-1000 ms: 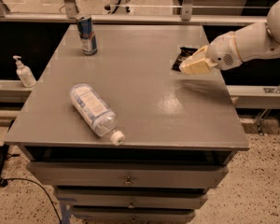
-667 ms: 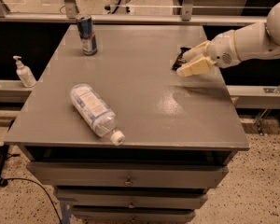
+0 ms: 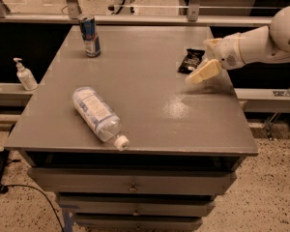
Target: Move rxbar chocolate near blue plastic bottle
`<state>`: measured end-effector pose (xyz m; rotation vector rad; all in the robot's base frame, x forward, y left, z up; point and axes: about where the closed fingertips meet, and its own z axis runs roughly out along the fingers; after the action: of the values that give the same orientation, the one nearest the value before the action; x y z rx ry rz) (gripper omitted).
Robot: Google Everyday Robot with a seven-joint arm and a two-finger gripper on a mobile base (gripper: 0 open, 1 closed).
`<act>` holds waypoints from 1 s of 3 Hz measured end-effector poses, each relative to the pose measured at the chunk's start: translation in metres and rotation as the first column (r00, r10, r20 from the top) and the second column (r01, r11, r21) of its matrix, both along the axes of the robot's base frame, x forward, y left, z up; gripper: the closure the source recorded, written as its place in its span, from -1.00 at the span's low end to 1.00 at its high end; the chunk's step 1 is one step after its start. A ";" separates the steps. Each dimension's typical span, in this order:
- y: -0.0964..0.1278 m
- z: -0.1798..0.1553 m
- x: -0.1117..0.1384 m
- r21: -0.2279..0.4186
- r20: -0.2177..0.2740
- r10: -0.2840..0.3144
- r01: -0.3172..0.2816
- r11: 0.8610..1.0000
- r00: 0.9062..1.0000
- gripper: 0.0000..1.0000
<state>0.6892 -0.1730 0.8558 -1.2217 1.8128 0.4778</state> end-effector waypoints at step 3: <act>0.000 -0.026 0.038 0.010 -0.045 -0.052 0.053 0.999 0.998 -0.63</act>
Offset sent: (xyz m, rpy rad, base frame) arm 0.0478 -0.0049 -0.0233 -0.0064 0.0256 -0.0628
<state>0.7275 -0.1730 0.8298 -1.1611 1.8727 0.4884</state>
